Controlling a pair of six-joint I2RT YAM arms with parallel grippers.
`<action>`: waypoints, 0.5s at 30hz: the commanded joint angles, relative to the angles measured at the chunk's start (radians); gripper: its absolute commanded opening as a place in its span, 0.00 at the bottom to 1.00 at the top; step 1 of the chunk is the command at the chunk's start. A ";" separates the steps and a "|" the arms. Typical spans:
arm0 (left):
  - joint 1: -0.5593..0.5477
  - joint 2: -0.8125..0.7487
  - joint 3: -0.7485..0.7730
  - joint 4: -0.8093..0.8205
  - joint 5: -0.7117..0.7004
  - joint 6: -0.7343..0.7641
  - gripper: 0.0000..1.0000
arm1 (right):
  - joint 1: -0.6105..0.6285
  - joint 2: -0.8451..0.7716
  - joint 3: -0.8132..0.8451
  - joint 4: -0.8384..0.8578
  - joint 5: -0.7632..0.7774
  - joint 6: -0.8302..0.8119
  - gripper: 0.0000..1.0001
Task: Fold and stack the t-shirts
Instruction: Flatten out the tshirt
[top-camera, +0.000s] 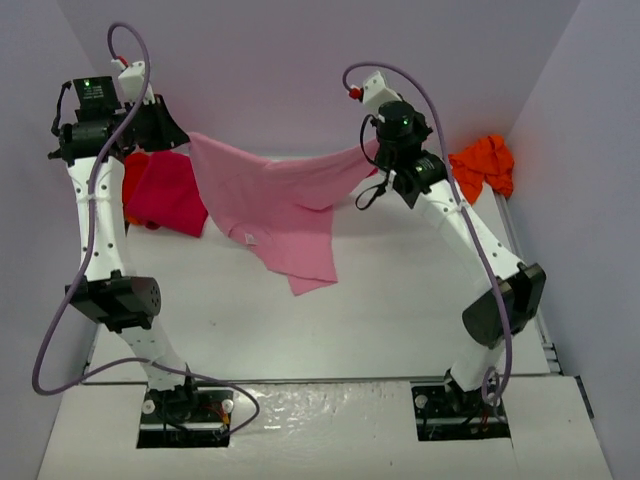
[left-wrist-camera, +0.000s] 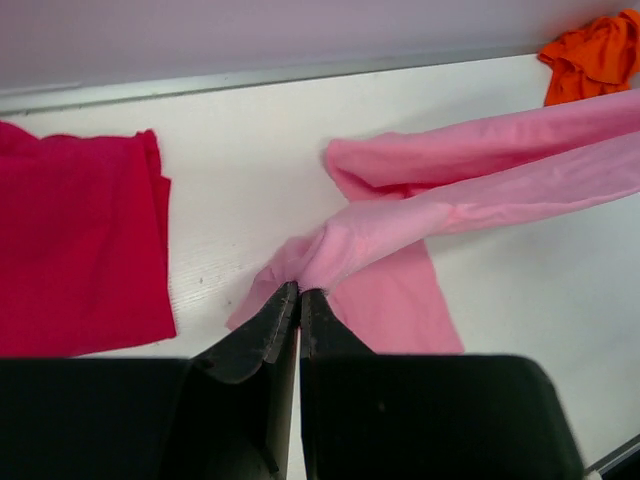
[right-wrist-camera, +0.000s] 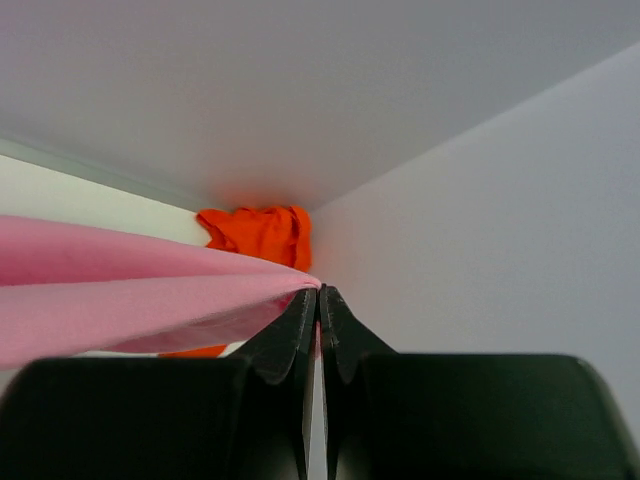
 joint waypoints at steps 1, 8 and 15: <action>0.002 -0.075 0.017 -0.043 0.009 0.030 0.00 | 0.003 -0.125 -0.017 -0.074 -0.221 0.153 0.00; 0.057 -0.040 0.092 -0.078 0.028 0.044 0.00 | -0.003 -0.155 0.006 -0.112 -0.250 0.154 0.00; 0.102 0.102 0.252 -0.078 -0.044 0.048 0.00 | -0.039 0.031 0.134 -0.071 -0.154 0.083 0.00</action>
